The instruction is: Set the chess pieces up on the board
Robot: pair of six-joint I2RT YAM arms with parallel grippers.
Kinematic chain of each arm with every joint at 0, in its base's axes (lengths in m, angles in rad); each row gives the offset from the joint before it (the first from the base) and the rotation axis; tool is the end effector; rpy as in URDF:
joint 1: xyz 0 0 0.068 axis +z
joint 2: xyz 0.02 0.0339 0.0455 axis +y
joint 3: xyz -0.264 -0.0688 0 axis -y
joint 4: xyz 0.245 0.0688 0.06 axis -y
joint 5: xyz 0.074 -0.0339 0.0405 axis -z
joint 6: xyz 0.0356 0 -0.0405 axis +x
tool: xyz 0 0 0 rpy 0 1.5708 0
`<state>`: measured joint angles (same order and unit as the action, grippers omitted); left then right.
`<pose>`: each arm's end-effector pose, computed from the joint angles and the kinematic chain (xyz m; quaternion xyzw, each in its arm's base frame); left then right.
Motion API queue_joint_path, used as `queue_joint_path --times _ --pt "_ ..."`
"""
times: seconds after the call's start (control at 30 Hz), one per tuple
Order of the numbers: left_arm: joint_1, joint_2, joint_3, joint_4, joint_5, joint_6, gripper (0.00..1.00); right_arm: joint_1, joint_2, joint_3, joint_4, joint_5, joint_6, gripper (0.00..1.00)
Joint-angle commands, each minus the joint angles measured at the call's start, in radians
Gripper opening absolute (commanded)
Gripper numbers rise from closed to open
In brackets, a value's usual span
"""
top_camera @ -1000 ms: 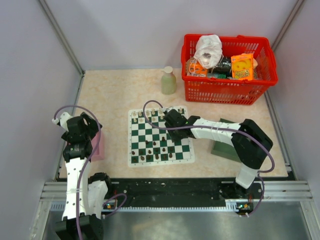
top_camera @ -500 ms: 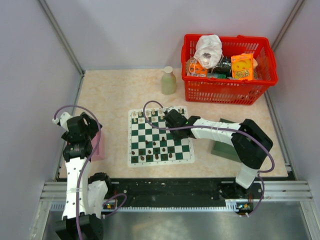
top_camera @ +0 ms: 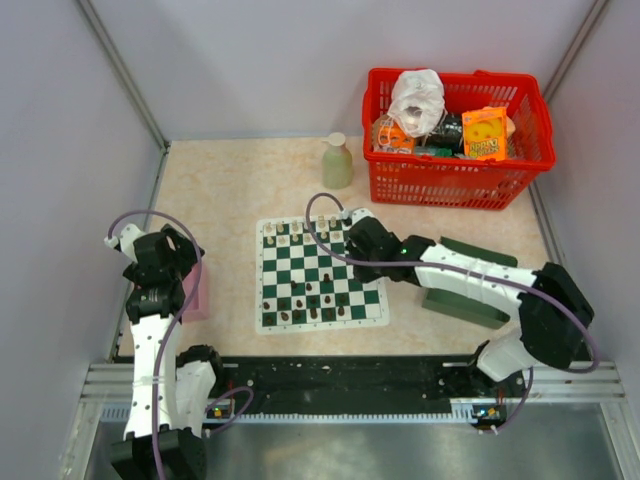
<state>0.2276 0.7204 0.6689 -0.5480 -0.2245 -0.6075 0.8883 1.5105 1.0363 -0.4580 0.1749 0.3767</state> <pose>0.1532 0.0436 0.2736 -0.4042 0.7821 0.0097 0.4742 0.2031 0.2401 0.2310 -0.2128 0.9220 0.1180 0.3012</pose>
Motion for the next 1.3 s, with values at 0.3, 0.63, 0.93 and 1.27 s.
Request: queue_joint_path --times 0.3,0.63,0.93,1.27 --pt "0.006 -0.010 -0.011 0.051 0.022 -0.008 0.99 0.141 -0.052 -0.150 0.025 0.077 0.154 0.11" --pt "0.006 -0.012 -0.006 0.042 0.013 -0.006 0.99 0.155 -0.010 -0.171 0.062 0.092 0.166 0.11" --pt "0.006 -0.012 -0.006 0.045 0.017 -0.009 0.99 0.178 -0.003 -0.186 0.093 0.069 0.186 0.12" --pt "0.006 -0.015 -0.003 0.042 0.014 -0.008 0.99 0.195 -0.001 -0.183 0.071 0.094 0.191 0.12"
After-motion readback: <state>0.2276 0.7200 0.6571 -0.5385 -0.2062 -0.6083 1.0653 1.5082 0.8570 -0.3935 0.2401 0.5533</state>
